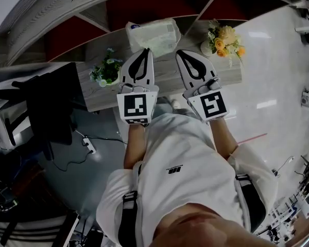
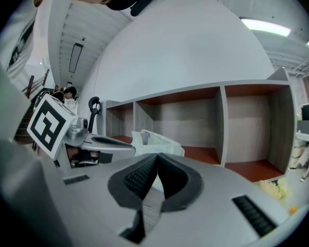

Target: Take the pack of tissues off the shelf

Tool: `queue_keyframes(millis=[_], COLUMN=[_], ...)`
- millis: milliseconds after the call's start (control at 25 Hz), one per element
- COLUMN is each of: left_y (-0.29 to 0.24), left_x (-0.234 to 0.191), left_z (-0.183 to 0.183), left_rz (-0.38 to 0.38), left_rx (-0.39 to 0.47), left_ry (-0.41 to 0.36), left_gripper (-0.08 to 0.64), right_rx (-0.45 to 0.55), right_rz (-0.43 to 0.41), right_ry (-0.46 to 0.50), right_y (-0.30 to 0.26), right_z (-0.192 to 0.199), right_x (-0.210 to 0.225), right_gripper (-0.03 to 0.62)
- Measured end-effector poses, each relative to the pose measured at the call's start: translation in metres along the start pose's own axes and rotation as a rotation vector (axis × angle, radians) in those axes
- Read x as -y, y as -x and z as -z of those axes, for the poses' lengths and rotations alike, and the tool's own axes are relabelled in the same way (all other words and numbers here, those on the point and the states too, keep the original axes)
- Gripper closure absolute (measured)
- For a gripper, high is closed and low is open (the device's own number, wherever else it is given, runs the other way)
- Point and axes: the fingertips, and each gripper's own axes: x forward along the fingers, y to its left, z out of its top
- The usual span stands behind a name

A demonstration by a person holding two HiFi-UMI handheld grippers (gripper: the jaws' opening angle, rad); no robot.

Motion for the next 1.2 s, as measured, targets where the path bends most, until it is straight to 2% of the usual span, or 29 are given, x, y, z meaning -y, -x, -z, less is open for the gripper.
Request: queue_keyframes(millis=[600, 1200], left_y=[0.012, -0.001], left_x=[0.021, 0.022], left_z=[0.044, 0.117], left_rz=[0.017, 0.039], left_rx=[-0.067, -0.163], left_ry=[0.024, 0.054], left_gripper=[0.532, 0.532], right_rx=[-0.054, -0.142], right_rz=[-0.005, 0.012], right_ry=[-0.019, -0.036], right_y=[0.014, 0.002], right_z=[0.035, 0.098], right_x=[-0.003, 0.004], right_gripper=[0.568, 0.568])
